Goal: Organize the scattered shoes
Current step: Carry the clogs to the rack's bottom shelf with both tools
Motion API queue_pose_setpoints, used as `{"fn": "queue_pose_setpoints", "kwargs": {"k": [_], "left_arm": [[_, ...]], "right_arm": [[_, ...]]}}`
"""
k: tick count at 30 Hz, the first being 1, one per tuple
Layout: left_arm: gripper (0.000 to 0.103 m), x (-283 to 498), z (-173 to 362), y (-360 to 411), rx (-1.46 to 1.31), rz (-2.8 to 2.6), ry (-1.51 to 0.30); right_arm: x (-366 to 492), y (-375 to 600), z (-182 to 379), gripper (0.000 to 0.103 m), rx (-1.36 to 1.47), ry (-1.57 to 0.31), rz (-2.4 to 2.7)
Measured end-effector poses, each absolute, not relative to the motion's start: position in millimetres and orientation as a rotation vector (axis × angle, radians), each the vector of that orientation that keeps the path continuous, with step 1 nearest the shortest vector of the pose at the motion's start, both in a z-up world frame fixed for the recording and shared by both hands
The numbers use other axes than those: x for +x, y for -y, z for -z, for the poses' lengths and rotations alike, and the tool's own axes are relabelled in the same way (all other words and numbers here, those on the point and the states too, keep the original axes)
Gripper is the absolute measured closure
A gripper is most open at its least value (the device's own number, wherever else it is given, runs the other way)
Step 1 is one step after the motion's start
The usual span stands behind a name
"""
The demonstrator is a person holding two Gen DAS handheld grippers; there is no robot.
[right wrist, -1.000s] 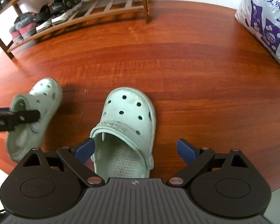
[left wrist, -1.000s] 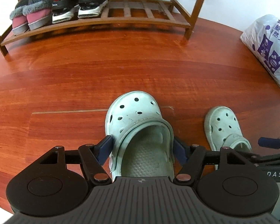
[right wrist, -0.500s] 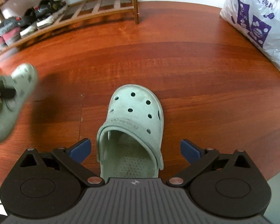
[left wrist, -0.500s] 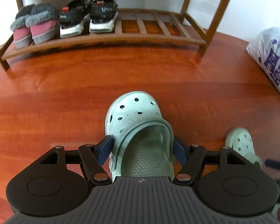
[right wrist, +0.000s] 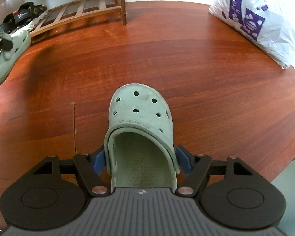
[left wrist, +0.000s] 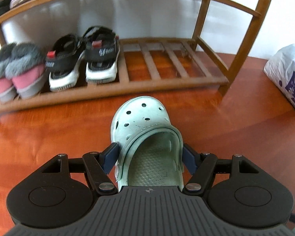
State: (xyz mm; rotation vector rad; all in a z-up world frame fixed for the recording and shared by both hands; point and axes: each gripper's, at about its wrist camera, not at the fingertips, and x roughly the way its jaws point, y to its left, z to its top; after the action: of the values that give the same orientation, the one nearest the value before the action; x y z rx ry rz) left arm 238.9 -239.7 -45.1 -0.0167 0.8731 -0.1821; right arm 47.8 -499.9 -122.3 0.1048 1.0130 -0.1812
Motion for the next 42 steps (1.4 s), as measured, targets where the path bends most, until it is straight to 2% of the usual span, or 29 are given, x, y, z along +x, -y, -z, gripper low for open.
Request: {"fn": "queue_pose_setpoints", "kwargs": {"k": [8,10,21,32,42], "left_arm": [[0.032,299,37,261,0.004,0.193,-0.796],[0.032,312,37,265,0.003,0.189,-0.782],[0.032,382,53,270,-0.012,0.137,-0.762],[0.031,411,70,265,-0.033,0.107,-0.747],[0.023,412,71,257,-0.059,0.133,-0.781]], "right_arm": [[47,507,101,0.029,0.161,-0.983,0.232],[46,507,95,0.034,0.172,-0.977,0.241],[41,510,89,0.034,0.221,-1.004,0.303],[46,508,97,0.033,0.233,-1.015,0.328],[51,509,107,0.029,0.23,-1.036,0.349]]}}
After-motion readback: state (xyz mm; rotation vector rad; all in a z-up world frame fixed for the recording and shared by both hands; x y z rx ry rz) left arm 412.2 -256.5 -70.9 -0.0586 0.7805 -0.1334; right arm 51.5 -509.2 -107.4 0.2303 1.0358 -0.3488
